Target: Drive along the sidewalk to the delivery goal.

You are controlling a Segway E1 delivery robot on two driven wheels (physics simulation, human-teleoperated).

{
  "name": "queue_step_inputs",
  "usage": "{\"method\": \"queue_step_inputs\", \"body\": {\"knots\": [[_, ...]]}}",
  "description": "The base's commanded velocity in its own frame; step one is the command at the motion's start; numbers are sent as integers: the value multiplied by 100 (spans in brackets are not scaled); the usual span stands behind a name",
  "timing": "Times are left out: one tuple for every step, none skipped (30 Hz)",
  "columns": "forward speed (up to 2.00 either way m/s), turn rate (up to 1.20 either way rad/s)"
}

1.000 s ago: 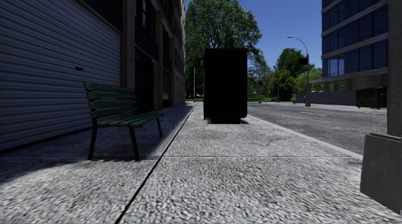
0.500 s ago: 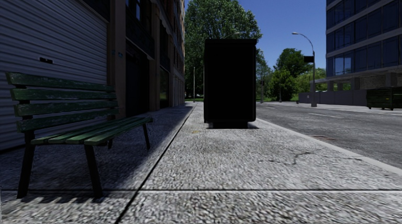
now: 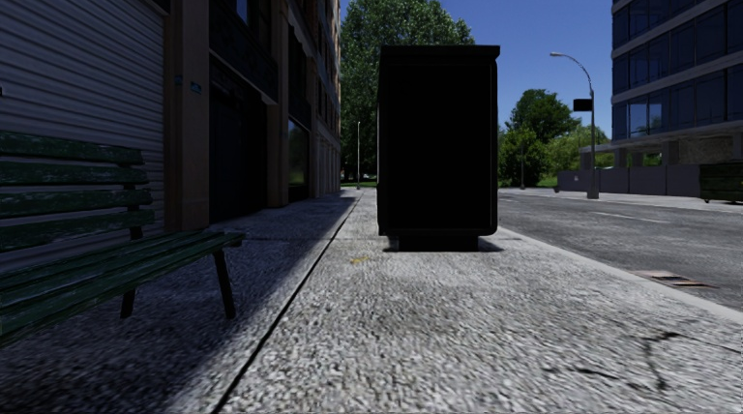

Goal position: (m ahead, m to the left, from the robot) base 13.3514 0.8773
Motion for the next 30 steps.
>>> {"method": "queue_step_inputs", "body": {"knots": [[198,0],[198,0],[198,0],[198,0],[198,0],[198,0],[198,0],[198,0],[198,0],[198,0],[198,0],[198,0],[198,0],[198,0],[198,0],[198,0],[198,0],[198,0],[198,0],[198,0],[198,0],[198,0],[198,15],[198,15],[198,30],[198,45],[198,79],[198,82],[198,82],[198,83]]}}
